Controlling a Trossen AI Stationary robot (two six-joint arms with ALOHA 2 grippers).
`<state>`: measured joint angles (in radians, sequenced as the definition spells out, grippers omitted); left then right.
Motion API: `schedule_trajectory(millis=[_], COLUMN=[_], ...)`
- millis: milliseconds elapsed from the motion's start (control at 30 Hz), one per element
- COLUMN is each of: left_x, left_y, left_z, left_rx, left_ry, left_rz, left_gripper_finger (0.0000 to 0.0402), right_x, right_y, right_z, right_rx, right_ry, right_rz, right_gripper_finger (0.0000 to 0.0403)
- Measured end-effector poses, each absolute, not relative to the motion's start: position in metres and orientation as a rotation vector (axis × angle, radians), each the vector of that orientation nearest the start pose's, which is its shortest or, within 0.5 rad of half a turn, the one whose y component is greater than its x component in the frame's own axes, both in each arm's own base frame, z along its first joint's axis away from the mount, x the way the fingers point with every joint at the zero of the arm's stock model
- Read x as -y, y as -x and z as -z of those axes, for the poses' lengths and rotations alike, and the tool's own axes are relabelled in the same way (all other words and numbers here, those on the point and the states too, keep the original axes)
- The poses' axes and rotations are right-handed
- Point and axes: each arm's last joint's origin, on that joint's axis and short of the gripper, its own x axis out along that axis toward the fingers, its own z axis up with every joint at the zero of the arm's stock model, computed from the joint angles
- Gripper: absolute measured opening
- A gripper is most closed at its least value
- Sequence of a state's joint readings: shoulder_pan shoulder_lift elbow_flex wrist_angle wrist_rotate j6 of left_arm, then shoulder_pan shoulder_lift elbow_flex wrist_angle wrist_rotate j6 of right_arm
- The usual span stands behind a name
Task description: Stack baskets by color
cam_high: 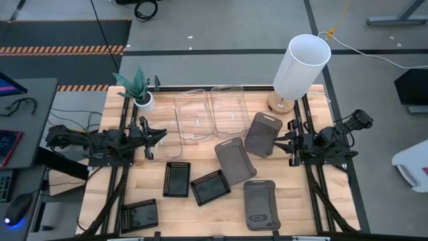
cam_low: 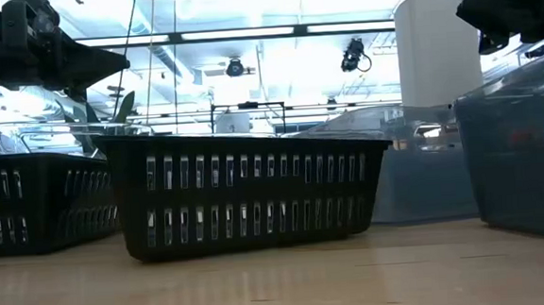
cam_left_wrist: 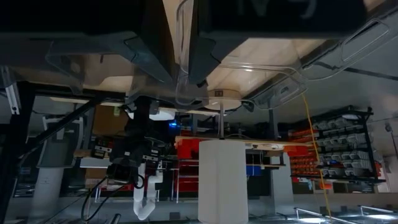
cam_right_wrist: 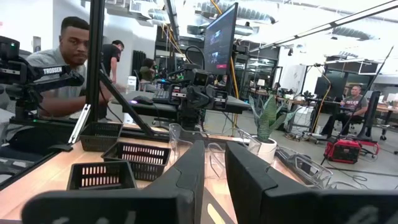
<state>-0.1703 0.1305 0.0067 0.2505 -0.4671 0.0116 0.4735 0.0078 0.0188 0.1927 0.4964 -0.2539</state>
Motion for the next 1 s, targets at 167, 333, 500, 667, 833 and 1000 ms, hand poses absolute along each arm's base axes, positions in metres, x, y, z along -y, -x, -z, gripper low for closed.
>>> schedule_trajectory(millis=[167,333,500,667,833,1000], left_x=[0.0044,0.0044,0.0044,0.0044,0.0044,0.0044], left_y=[-0.1024,-0.1024,-0.1024,-0.1024,-0.1023,-0.1024], left_z=[-0.1789,-0.1789,-0.1789,-0.1790,-0.1790,-0.1789], left_rx=[0.119,0.119,0.119,0.119,0.119,0.119], left_ry=[0.028,0.028,0.028,0.028,0.028,0.028], left_rz=[-0.297,-0.297,-0.297,-0.297,-0.297,-0.297], left_gripper_finger=[0.0059,0.0056,0.0051,0.0055,0.0059,0.0054], right_x=[-0.0295,-0.0295,-0.0295,-0.0295,-0.0295,-0.0295], right_y=[-0.0879,-0.0879,-0.0878,-0.0878,-0.0878,-0.0879], right_z=[-0.1871,-0.1870,-0.1871,-0.1871,-0.1870,-0.1870], right_rx=[0.175,0.176,0.176,0.176,0.176,0.176], right_ry=[0.158,0.158,0.158,0.158,0.158,0.158], right_rz=[0.046,0.046,0.046,0.046,0.045,0.046], right_gripper_finger=[0.0071,0.0071,0.0071,0.0071,0.0071,0.0071])
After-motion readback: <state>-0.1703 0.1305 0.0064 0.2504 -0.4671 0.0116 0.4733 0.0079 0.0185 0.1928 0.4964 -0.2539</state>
